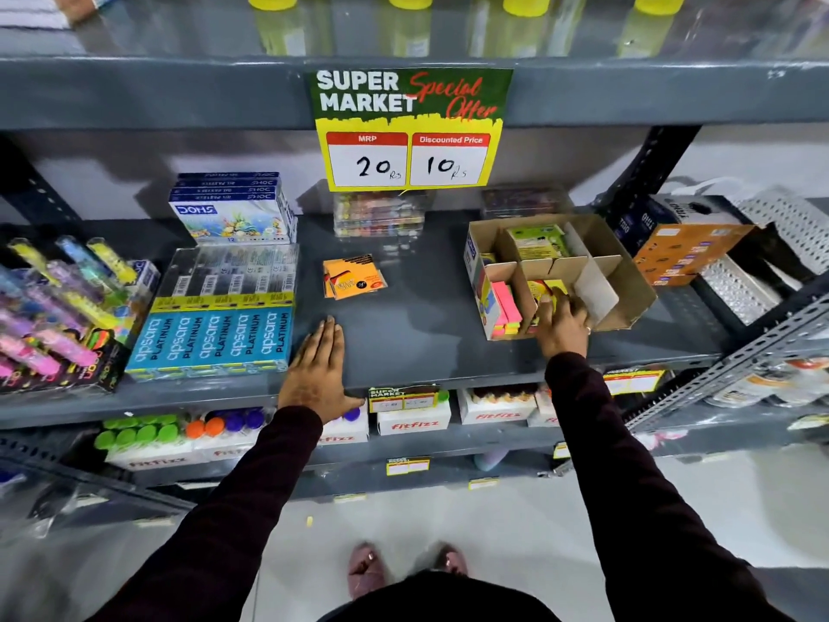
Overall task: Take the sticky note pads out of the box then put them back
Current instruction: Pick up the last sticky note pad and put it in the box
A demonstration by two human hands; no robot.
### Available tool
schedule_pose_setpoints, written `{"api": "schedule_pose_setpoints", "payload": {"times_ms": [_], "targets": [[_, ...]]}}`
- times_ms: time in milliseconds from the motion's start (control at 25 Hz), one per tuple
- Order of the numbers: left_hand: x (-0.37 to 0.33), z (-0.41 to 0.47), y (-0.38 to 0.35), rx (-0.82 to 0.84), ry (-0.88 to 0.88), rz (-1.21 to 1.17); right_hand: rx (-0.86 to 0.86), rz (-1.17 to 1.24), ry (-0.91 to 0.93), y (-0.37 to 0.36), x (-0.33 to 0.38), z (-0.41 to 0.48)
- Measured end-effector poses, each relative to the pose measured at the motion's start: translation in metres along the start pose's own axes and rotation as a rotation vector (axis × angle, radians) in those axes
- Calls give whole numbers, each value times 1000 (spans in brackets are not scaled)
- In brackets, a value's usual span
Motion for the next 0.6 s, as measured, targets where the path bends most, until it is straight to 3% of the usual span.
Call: {"api": "schedule_pose_setpoints", "payload": {"times_ms": [80,200,280,400,520,600], "targets": [[-1,0,0,-10,-12,-12,-102,22,37,17,18,-2],[-1,-1,1,-51,-9,8,-177,151,240,30,72,-21],[1,-1,1,-48,0,-23,-68,183,365,13,115,-38],[2,2,0,11,-1,-100,231,97,482,-43,174,-53],[0,3,1,24,-15,-119,456,-102,467,-93,207,-50],[0,2,-1,26,-3,-105,492,-196,412,-111,222,-42]]}}
Point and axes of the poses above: each hand's wrist, its own z-axis towards the middle knuckle, its own y-axis out of the back of the hand, x = y × z, the point moved 5 cm from there along z, towards the middle knuckle, and after that the axes turned 10 degrees about -z, right-handed, at the moved point
